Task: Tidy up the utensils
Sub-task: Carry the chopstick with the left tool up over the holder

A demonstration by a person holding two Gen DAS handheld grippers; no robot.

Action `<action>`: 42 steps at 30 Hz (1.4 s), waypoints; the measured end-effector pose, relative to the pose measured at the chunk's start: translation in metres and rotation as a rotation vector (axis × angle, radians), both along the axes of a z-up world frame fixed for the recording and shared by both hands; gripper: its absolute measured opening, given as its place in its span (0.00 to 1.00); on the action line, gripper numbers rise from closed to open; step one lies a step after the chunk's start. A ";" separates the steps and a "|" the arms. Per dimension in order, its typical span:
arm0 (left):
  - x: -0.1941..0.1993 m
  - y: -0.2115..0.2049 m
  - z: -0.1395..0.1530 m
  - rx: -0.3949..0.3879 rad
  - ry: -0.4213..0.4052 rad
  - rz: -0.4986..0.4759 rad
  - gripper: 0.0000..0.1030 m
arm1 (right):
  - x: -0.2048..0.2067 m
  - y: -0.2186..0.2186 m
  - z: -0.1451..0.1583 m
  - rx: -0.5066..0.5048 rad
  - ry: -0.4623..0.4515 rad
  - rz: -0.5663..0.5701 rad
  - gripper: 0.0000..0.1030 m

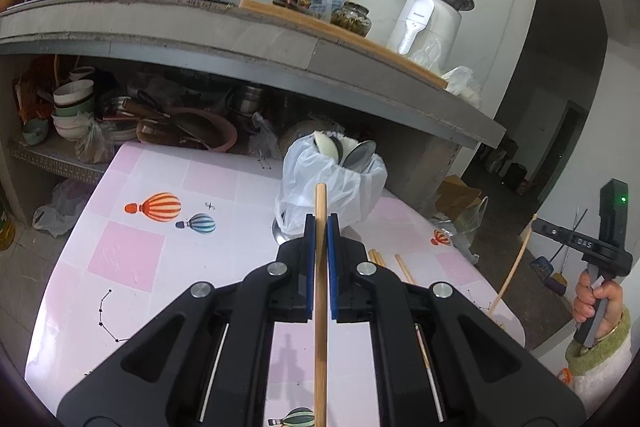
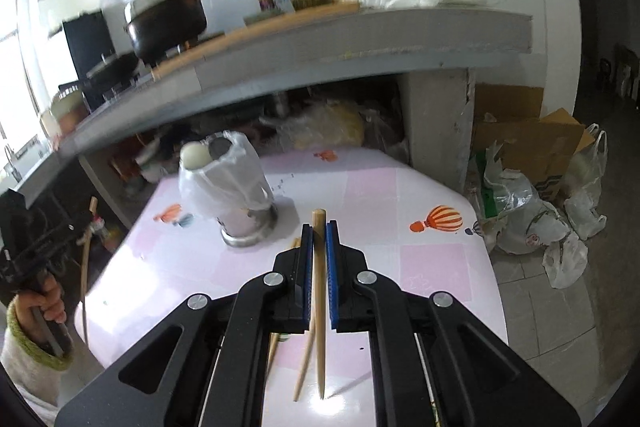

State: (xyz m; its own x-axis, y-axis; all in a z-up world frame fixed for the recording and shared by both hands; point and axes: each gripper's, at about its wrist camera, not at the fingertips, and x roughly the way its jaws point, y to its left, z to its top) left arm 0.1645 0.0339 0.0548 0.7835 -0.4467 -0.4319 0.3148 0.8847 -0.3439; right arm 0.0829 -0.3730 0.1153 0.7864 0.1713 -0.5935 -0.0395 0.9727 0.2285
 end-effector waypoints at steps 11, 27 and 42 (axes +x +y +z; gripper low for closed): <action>0.004 -0.005 0.042 -0.084 -0.084 -0.043 0.04 | -0.029 0.011 0.027 0.082 -0.118 0.020 0.06; 0.069 -0.023 0.026 -0.228 0.142 -0.075 0.04 | -0.023 0.027 0.017 0.111 -0.107 0.078 0.06; 0.135 -0.070 0.116 -0.252 -0.206 -0.074 0.05 | -0.015 0.027 0.006 0.127 -0.074 0.089 0.06</action>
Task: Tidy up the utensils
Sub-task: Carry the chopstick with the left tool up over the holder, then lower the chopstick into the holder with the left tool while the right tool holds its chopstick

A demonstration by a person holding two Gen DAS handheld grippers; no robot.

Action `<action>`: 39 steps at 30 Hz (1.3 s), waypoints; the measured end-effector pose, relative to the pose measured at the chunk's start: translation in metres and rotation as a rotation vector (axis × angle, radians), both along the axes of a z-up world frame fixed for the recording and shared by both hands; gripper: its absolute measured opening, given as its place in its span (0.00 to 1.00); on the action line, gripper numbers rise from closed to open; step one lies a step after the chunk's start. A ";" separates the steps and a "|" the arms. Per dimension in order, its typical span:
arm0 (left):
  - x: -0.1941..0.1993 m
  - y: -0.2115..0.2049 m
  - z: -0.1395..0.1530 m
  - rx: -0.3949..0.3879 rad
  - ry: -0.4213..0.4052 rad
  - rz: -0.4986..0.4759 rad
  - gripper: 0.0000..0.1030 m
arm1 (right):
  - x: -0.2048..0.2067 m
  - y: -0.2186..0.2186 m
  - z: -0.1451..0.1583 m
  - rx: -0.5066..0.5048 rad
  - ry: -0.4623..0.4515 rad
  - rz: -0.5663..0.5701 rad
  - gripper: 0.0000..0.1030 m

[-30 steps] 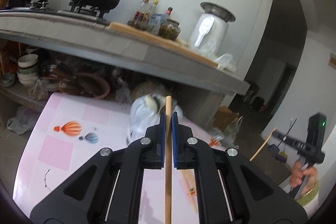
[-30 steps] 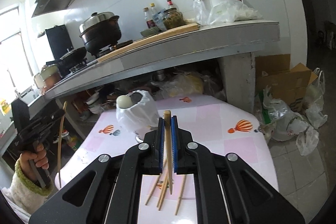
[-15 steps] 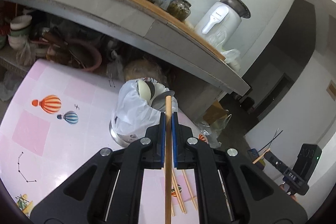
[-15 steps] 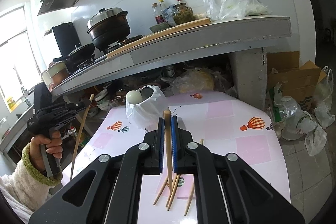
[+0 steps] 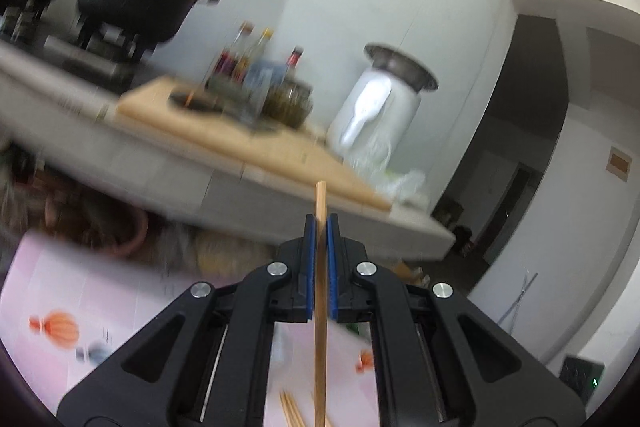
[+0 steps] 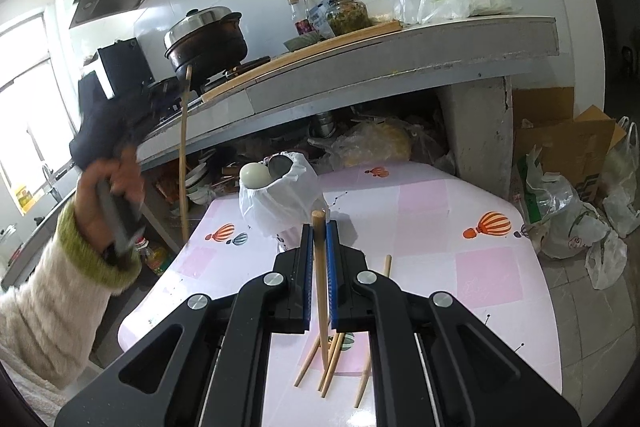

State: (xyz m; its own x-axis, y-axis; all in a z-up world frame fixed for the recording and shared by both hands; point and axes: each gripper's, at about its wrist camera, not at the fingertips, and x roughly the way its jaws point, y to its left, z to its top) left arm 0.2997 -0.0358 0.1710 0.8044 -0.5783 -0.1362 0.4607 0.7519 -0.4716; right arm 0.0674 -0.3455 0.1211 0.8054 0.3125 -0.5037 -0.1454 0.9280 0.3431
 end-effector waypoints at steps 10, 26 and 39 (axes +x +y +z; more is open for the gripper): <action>0.055 -0.037 0.025 0.040 -0.115 0.056 0.05 | 0.012 0.000 -0.005 0.006 0.019 0.015 0.06; 0.090 -0.060 -0.033 0.123 -0.079 0.069 0.05 | 0.013 -0.007 -0.010 -0.005 0.038 0.001 0.06; 0.099 -0.051 -0.013 0.174 -0.181 0.150 0.05 | 0.012 -0.003 -0.009 -0.007 0.036 0.013 0.06</action>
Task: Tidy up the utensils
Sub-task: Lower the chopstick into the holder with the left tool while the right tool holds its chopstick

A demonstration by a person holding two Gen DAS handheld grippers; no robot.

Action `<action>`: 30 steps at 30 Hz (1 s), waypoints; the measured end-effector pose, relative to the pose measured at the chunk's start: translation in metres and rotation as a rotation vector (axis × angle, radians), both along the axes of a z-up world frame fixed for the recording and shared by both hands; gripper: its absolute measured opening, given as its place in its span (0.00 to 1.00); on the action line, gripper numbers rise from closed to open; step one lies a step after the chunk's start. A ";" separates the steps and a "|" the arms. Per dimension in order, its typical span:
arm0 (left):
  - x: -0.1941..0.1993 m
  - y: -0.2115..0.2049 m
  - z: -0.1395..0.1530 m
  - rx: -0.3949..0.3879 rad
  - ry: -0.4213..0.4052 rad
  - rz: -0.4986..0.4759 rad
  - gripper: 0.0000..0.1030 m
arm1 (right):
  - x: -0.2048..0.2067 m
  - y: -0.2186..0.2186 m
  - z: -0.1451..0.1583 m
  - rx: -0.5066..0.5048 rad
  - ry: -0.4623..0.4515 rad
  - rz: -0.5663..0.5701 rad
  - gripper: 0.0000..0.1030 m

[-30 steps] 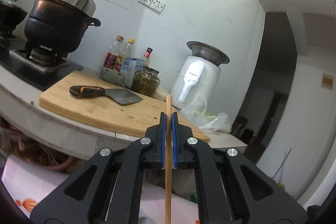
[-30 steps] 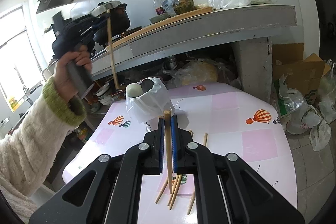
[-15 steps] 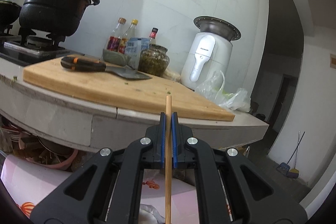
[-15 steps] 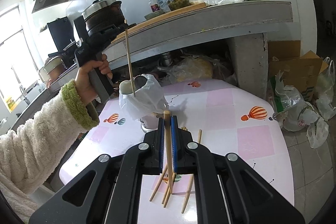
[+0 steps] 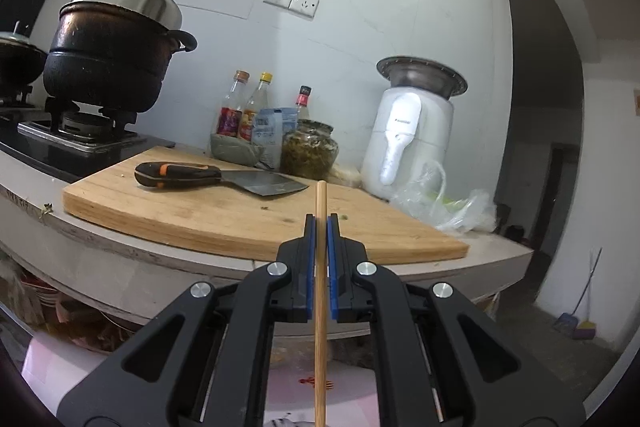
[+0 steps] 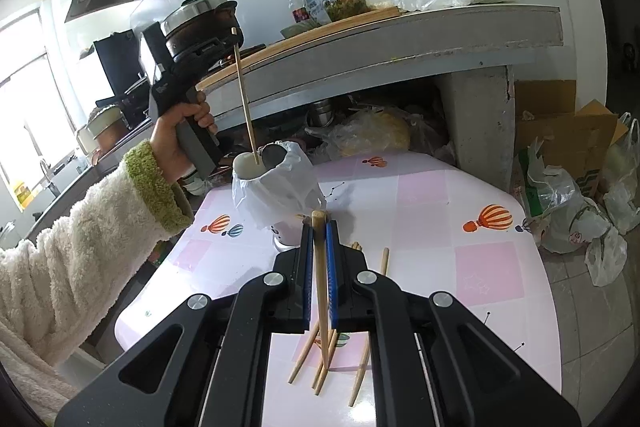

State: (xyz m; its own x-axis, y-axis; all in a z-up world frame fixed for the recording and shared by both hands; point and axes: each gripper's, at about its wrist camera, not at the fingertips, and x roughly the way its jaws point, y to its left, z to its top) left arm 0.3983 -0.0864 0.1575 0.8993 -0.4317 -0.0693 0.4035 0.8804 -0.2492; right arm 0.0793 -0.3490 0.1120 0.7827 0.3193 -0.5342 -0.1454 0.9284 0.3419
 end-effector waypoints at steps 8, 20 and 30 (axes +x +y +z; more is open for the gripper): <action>0.006 -0.001 -0.032 0.057 0.039 -0.010 0.05 | 0.002 0.001 0.000 0.000 0.007 0.004 0.06; -0.031 0.020 -0.041 0.068 0.024 -0.067 0.05 | 0.002 0.003 0.000 0.006 0.000 0.021 0.06; -0.090 0.040 -0.036 0.119 -0.026 -0.088 0.05 | -0.002 0.007 0.003 0.013 -0.011 0.033 0.07</action>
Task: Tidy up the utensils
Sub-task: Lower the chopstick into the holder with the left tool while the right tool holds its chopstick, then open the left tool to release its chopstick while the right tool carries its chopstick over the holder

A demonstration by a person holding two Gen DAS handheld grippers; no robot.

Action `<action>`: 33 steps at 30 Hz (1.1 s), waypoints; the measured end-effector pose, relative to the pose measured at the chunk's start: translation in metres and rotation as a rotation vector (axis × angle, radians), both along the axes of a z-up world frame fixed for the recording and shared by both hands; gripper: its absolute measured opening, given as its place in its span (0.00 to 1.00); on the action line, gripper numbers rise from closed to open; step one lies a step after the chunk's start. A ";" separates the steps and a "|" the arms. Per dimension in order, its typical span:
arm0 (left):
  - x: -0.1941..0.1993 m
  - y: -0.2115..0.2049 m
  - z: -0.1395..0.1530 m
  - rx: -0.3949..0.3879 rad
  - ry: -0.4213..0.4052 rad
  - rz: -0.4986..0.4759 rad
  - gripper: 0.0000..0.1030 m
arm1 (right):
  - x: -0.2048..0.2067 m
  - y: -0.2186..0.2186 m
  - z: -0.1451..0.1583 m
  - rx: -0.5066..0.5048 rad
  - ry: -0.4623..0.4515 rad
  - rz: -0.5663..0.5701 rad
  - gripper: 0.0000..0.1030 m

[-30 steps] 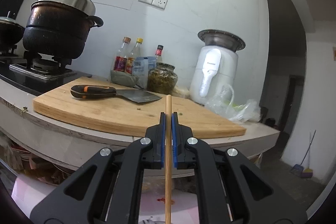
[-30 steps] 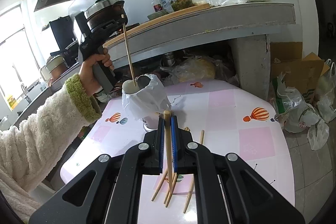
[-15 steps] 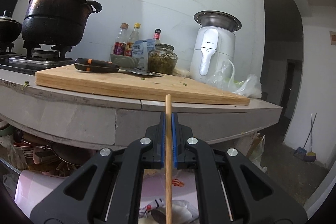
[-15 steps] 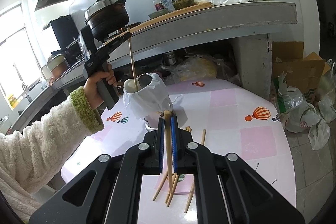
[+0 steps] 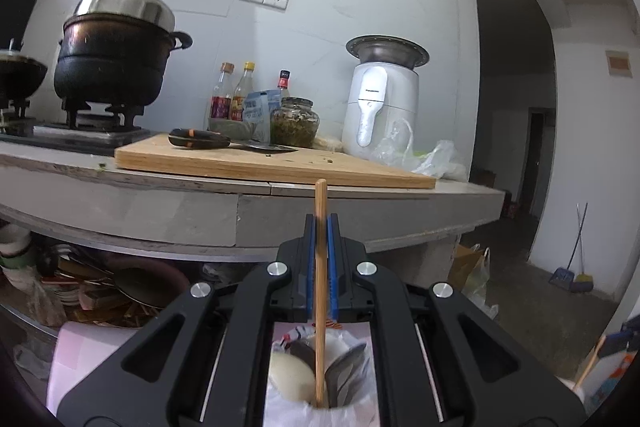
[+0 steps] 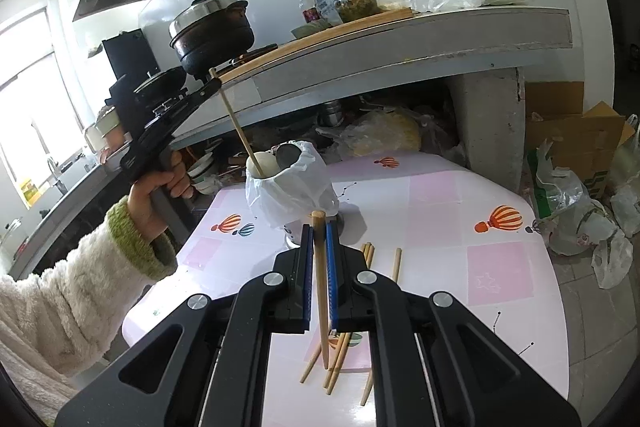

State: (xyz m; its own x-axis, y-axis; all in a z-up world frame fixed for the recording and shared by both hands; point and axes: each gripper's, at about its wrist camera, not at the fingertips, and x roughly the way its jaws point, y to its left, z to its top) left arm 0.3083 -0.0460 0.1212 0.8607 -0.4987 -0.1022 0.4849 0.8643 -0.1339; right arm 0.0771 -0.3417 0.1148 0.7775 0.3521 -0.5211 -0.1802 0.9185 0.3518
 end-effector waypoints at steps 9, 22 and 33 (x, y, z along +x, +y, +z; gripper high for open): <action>-0.021 0.000 -0.016 0.074 0.014 0.002 0.05 | -0.002 0.005 0.003 -0.001 -0.006 0.011 0.06; 0.000 0.001 -0.055 0.120 0.157 0.052 0.05 | -0.009 0.009 0.008 -0.008 -0.014 0.008 0.06; 0.002 0.000 -0.053 0.105 0.190 0.065 0.09 | -0.007 0.010 0.016 -0.009 -0.024 0.005 0.06</action>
State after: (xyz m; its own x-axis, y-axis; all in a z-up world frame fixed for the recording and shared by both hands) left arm 0.3100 -0.0464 0.0682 0.8510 -0.4208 -0.3143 0.4023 0.9069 -0.1250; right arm 0.0704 -0.3318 0.1306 0.7881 0.3513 -0.5055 -0.1932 0.9208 0.3388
